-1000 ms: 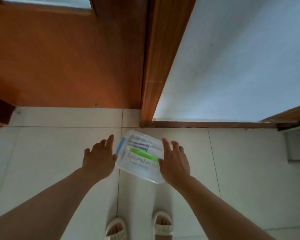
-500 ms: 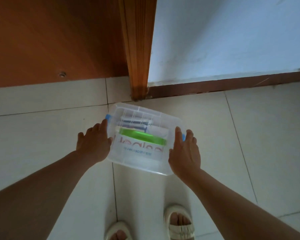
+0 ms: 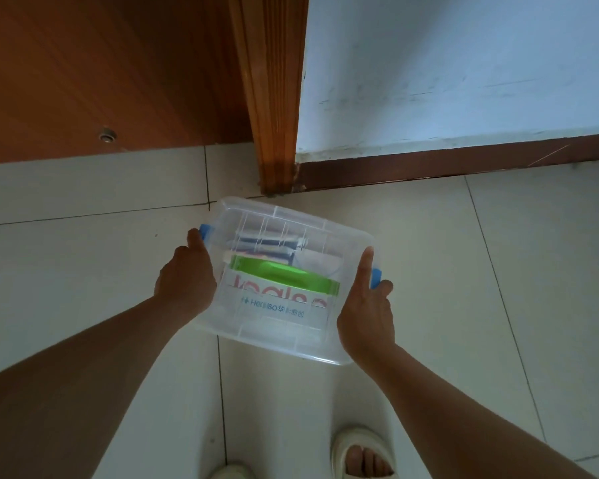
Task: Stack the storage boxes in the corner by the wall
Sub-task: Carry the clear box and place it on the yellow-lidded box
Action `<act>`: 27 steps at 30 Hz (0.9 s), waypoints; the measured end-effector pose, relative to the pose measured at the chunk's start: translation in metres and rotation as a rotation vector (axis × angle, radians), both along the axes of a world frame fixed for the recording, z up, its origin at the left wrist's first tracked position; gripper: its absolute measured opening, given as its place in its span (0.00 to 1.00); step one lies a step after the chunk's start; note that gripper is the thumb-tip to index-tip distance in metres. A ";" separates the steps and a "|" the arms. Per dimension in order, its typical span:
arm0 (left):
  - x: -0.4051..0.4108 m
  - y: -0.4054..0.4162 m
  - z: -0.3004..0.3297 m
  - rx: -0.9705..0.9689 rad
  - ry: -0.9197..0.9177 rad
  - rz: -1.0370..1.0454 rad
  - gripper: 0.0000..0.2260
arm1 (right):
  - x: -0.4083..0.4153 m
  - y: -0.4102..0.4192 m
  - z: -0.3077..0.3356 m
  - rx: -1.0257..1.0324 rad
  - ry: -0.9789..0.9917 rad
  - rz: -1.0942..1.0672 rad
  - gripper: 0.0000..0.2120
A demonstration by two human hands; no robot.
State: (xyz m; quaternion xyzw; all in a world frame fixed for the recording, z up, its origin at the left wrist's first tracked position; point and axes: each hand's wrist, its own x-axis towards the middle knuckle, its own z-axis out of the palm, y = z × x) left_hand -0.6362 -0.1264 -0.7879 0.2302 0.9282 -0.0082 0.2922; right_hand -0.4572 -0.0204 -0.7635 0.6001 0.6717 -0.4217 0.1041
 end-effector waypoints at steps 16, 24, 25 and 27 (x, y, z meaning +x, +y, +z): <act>-0.006 -0.032 0.122 -0.023 -0.032 0.201 0.21 | -0.019 0.011 0.093 0.158 -0.116 0.343 0.28; -0.020 -0.072 0.232 0.034 -0.020 0.347 0.17 | -0.050 0.000 0.195 0.254 -0.139 0.650 0.30; -0.022 -0.078 0.248 0.036 -0.015 0.368 0.17 | -0.056 -0.004 0.212 0.267 -0.123 0.673 0.30; -0.026 -0.088 0.277 0.033 0.000 0.397 0.17 | -0.069 -0.006 0.234 0.291 -0.076 0.664 0.28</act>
